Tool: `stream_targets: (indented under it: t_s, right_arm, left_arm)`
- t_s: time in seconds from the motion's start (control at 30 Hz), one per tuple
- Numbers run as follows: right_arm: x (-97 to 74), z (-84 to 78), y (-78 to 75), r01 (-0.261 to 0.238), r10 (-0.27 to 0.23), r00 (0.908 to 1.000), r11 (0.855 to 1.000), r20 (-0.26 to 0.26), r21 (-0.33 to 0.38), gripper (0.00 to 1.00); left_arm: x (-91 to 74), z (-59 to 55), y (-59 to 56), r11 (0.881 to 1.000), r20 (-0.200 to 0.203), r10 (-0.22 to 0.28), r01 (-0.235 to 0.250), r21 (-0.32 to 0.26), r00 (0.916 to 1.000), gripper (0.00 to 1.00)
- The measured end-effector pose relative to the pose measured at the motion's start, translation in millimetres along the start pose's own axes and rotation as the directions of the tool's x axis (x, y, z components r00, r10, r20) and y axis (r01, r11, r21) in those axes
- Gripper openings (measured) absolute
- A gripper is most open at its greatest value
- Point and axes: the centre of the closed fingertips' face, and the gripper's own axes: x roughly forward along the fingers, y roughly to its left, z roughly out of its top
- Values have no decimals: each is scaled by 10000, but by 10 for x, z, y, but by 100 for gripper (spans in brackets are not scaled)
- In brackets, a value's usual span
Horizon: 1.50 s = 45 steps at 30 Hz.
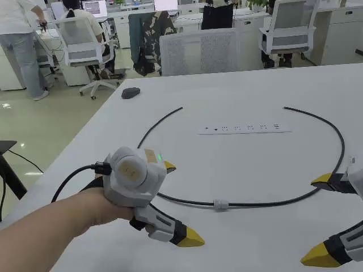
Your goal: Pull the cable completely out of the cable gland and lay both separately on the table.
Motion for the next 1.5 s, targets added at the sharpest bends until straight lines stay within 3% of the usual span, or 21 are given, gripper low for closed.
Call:
stream_targets:
  t_s: [0.13,0.23,0.4,0.5,0.67,0.93,1.07,1.3,1.33,1.4,1.5]
  right_arm:
    - [26,-26,8,-23,21,10000,9995,75,322,99]
    - [35,-55,14,-28,28,10000,9996,-23,267,99]
    - [37,-56,31,-76,74,9999,9994,70,347,99]
    - [42,-69,41,-101,102,9999,9994,0,320,99]
    - [36,-43,54,-156,150,9998,9990,141,430,99]
    - [101,-61,140,-488,491,9987,9983,-111,314,98]
    - [136,-50,148,-547,551,9983,9983,-195,217,97]
    - [249,65,111,-704,703,9974,9974,133,139,93]
    - [266,88,111,-746,745,9970,9972,201,61,92]
    - [300,145,83,-664,668,9972,9977,347,-141,89]
    - [388,223,-46,-189,213,9990,9980,394,-604,84]
  left_arm:
    - [-25,1,91,9986,223,242,-231,-473,9995,100]
    - [-33,-22,123,9984,134,384,-378,-419,9992,100]
    - [-39,-1,114,9976,371,360,-337,-597,9987,100]
    - [-44,-11,128,9928,611,394,-322,-1151,9974,100]
    - [-48,-43,103,9927,594,390,-319,-1162,9975,100]
    - [-17,-150,109,9919,397,385,-334,-1224,9985,100]
    - [2,-186,90,9902,434,274,-212,-1383,9987,100]
    - [30,-273,7,9913,346,-32,77,-1318,9994,100]
    - [42,-253,-39,9921,552,-204,271,-1228,9983,100]
    - [62,-258,-80,9925,573,-379,442,-1137,9976,100]
    - [95,-265,-37,9934,662,-323,393,-1076,9973,100]
